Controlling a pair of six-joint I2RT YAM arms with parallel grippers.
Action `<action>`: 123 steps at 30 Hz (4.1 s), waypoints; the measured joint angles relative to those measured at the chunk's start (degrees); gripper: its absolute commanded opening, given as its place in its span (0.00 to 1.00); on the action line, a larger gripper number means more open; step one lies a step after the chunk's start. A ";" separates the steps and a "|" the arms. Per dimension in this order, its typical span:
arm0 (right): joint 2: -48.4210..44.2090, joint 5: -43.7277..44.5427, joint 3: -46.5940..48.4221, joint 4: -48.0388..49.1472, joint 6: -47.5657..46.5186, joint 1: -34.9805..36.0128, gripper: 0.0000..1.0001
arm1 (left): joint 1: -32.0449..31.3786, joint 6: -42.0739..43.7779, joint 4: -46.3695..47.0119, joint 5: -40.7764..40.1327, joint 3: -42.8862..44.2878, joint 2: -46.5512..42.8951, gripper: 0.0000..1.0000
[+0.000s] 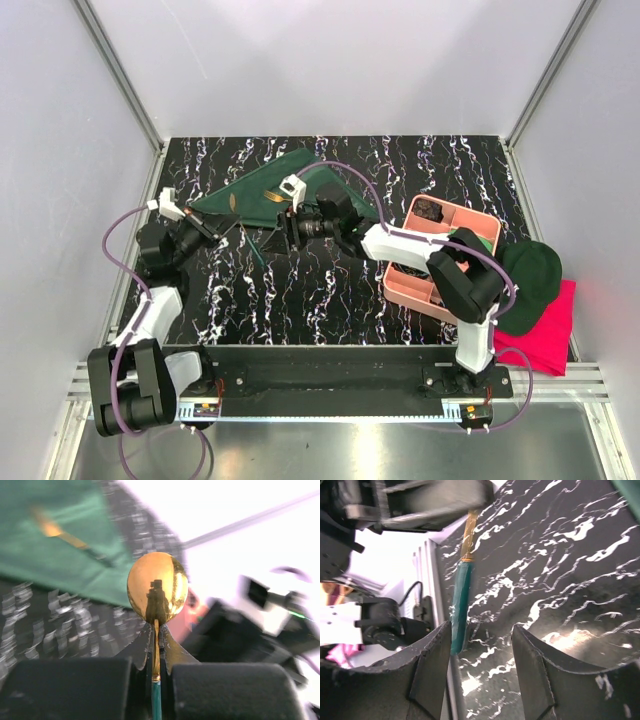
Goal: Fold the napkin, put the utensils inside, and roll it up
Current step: Pass the utensil from the left arm to the right, then place the utensil onto the napkin
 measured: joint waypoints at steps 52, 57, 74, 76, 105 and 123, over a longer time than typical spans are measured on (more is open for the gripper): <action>-2.12 -8.15 1.20 10.95 6.47 0.92 0.61 | -1.92 -20.81 40.39 10.43 -3.13 3.98 0.00; -0.44 -9.90 2.40 12.07 7.80 0.92 0.47 | -2.29 -20.63 40.35 10.54 -3.15 3.96 0.00; 0.02 -10.29 2.54 4.87 1.77 -1.57 0.00 | -2.71 -14.82 31.87 11.72 -2.60 0.00 0.99; 0.00 -9.81 3.52 -0.26 -1.99 -3.85 0.00 | -2.69 -11.17 26.05 11.47 -1.60 -2.21 0.99; 27.63 15.87 51.69 -70.25 -62.86 -12.07 0.00 | 0.02 26.40 -37.35 -12.13 15.91 -11.74 0.99; 42.56 22.99 70.38 -77.31 -75.34 -7.43 0.00 | 2.12 24.70 -35.56 -7.96 15.89 -10.97 0.99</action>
